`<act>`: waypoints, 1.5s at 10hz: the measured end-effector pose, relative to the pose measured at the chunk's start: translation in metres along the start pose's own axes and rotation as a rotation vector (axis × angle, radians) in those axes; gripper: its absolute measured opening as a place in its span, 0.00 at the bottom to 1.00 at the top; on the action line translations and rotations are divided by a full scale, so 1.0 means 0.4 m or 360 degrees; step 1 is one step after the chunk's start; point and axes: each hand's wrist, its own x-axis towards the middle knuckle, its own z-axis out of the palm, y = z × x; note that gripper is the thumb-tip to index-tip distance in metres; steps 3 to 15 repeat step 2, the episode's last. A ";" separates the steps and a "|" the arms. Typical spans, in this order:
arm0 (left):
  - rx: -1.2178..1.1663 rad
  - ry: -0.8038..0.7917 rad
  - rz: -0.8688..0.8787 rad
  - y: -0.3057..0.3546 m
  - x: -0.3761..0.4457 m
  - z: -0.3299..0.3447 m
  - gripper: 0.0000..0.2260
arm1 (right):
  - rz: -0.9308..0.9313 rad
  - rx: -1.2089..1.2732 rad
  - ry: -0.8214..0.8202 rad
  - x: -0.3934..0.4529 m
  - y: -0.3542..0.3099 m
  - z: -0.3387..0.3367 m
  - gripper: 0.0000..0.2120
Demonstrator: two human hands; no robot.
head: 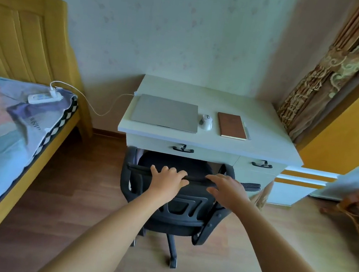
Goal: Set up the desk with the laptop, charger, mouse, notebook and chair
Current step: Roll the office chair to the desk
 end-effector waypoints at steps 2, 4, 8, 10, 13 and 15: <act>-0.0159 0.0211 0.0078 -0.022 -0.060 -0.087 0.14 | 0.0073 -0.0013 0.0182 -0.090 -0.041 -0.105 0.13; -0.0159 0.0211 0.0078 -0.022 -0.060 -0.087 0.14 | 0.0073 -0.0013 0.0182 -0.090 -0.041 -0.105 0.13; -0.0159 0.0211 0.0078 -0.022 -0.060 -0.087 0.14 | 0.0073 -0.0013 0.0182 -0.090 -0.041 -0.105 0.13; -0.0159 0.0211 0.0078 -0.022 -0.060 -0.087 0.14 | 0.0073 -0.0013 0.0182 -0.090 -0.041 -0.105 0.13; -0.0159 0.0211 0.0078 -0.022 -0.060 -0.087 0.14 | 0.0073 -0.0013 0.0182 -0.090 -0.041 -0.105 0.13; -0.0159 0.0211 0.0078 -0.022 -0.060 -0.087 0.14 | 0.0073 -0.0013 0.0182 -0.090 -0.041 -0.105 0.13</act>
